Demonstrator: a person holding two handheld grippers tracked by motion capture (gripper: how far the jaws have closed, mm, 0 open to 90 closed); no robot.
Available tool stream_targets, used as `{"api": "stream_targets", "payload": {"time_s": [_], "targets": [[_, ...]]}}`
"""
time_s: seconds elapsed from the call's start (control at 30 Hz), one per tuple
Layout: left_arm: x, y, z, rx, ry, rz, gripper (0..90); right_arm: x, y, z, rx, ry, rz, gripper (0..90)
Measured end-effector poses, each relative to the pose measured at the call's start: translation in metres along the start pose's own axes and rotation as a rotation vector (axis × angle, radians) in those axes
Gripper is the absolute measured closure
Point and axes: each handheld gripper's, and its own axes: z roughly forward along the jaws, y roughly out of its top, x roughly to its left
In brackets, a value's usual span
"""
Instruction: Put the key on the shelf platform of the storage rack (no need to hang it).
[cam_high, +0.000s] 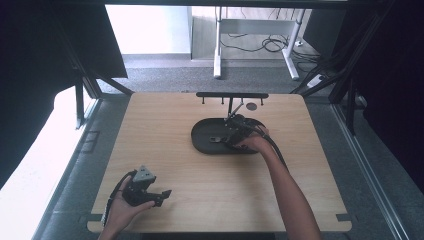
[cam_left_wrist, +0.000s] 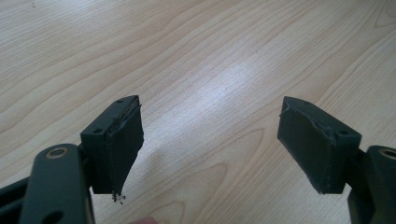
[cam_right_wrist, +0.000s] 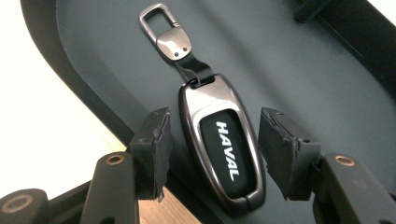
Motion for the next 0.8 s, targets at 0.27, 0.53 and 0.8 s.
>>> {"api": "stream_targets", "payload": {"time_s": [0.27, 0.53, 0.8], "targets": [[0.000, 0.000, 0.001, 0.002, -0.001, 0.001, 22.6, -0.001, -0.003, -0.007, -0.023, -0.001, 0.007, 44.5], [-0.001, 0.000, 0.001, 0.005, 0.000, 0.002, 22.6, -0.001, -0.008, -0.011, -0.039, 0.001, 0.007, 44.4], [0.000, 0.000, 0.001, 0.005, 0.002, 0.000, 22.6, 0.001, -0.012, -0.017, -0.063, 0.006, 0.000, 44.2]]}}
